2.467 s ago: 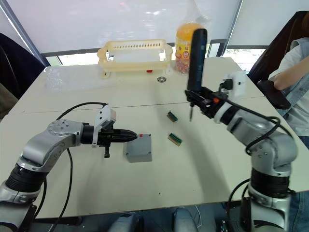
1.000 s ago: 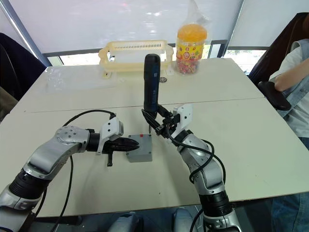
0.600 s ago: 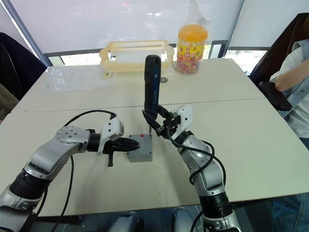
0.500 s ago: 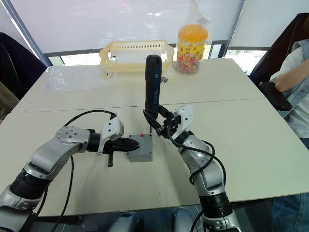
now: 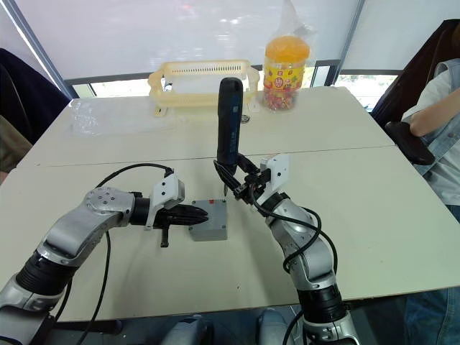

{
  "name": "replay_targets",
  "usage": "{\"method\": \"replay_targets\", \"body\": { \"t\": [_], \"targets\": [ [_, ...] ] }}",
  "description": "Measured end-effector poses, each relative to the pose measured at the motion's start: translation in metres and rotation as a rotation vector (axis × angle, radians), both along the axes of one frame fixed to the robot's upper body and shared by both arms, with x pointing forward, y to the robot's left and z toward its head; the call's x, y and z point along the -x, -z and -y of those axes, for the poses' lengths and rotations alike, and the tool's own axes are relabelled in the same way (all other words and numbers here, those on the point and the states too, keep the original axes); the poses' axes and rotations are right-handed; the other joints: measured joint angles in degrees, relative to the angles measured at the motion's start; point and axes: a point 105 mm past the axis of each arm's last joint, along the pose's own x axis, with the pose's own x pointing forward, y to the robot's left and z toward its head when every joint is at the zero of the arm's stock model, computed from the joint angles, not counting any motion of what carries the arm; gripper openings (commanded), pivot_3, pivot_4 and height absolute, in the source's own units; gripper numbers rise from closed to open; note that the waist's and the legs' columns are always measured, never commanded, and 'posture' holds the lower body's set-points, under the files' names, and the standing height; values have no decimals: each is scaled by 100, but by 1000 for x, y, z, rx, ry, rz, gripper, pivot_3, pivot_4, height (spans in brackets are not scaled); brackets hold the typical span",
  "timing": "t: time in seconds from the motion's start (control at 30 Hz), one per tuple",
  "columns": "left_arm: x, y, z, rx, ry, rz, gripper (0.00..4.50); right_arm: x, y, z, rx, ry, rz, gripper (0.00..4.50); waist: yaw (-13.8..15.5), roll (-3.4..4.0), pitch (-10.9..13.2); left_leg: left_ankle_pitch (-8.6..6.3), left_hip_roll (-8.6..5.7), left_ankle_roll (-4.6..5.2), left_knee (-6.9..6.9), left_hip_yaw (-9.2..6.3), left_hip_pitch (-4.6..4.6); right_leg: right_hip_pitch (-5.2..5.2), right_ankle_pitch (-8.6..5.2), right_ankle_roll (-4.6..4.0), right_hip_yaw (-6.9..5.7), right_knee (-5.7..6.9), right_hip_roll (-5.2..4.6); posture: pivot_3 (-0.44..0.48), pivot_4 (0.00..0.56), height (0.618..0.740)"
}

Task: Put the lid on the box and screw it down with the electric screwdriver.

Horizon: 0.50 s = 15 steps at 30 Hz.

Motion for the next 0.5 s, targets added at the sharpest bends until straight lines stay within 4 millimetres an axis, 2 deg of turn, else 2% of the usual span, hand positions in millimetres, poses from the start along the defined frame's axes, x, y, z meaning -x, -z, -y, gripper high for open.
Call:
{"method": "replay_targets", "body": {
  "t": [0.5],
  "targets": [
    [0, 0, 0, 0, 2, -1, 412, 0, 0, 0, -1, 5, -2, 1789, -1, 0, 0, 0, 0, 0, 0, 0, 1, 0, 0, 0, 0, 0, 0, 0, 150, 740]
  ]
}}
